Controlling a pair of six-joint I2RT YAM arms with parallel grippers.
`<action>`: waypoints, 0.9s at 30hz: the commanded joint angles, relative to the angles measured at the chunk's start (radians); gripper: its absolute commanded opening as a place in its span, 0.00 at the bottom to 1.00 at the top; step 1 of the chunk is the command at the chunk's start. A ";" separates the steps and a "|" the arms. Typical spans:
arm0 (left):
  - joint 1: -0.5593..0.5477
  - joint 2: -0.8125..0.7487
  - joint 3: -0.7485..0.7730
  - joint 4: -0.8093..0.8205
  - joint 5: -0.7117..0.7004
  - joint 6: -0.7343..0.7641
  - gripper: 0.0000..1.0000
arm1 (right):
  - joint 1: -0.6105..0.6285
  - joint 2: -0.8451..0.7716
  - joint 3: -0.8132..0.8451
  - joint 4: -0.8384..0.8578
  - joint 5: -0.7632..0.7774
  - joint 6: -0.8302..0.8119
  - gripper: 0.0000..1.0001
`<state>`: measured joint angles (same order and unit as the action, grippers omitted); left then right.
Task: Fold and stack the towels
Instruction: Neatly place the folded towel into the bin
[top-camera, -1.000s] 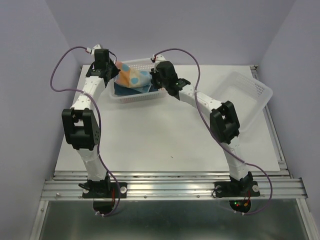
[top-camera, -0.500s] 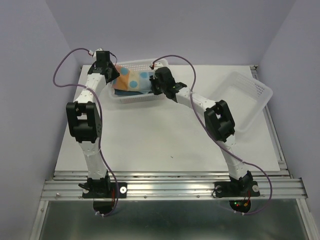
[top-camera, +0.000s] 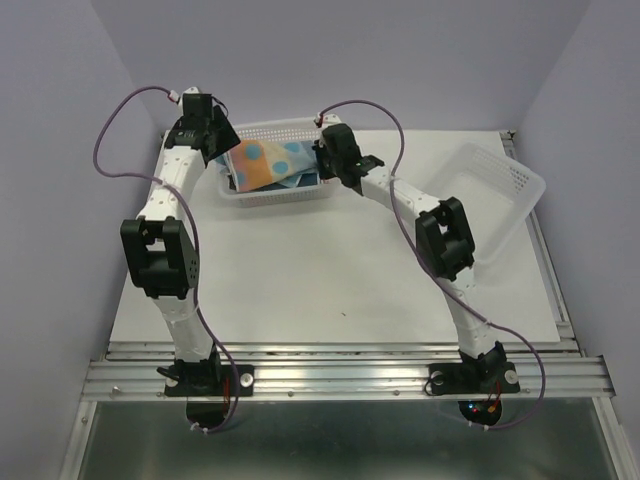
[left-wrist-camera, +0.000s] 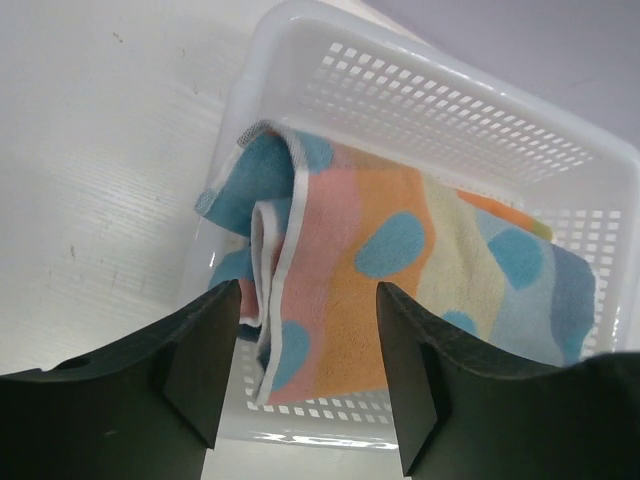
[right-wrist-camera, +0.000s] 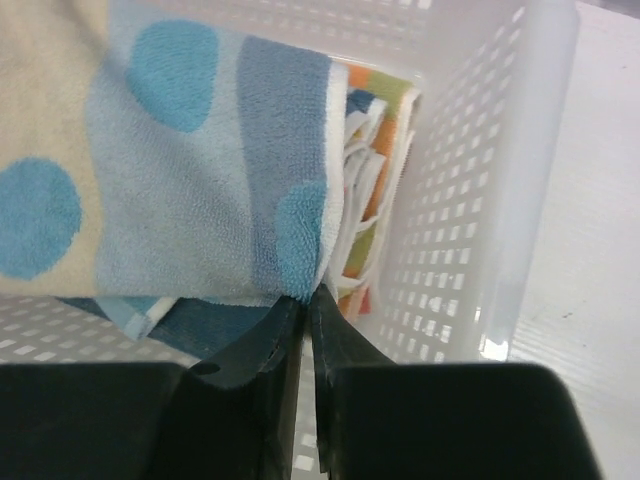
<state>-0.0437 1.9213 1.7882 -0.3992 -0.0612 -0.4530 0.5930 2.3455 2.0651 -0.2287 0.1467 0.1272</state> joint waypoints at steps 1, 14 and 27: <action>0.004 -0.105 -0.026 0.005 0.001 0.022 0.71 | -0.022 -0.046 0.050 -0.023 -0.018 -0.018 0.18; 0.002 0.016 0.014 0.042 0.185 0.048 0.68 | -0.022 -0.127 -0.037 -0.024 -0.299 -0.074 0.63; -0.004 0.059 0.020 -0.020 0.003 0.048 0.68 | -0.022 -0.203 -0.085 0.032 -0.288 -0.064 0.73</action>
<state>-0.0441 1.9980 1.7847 -0.4000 0.0246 -0.4232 0.5659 2.1532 1.9942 -0.2420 -0.1333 0.0708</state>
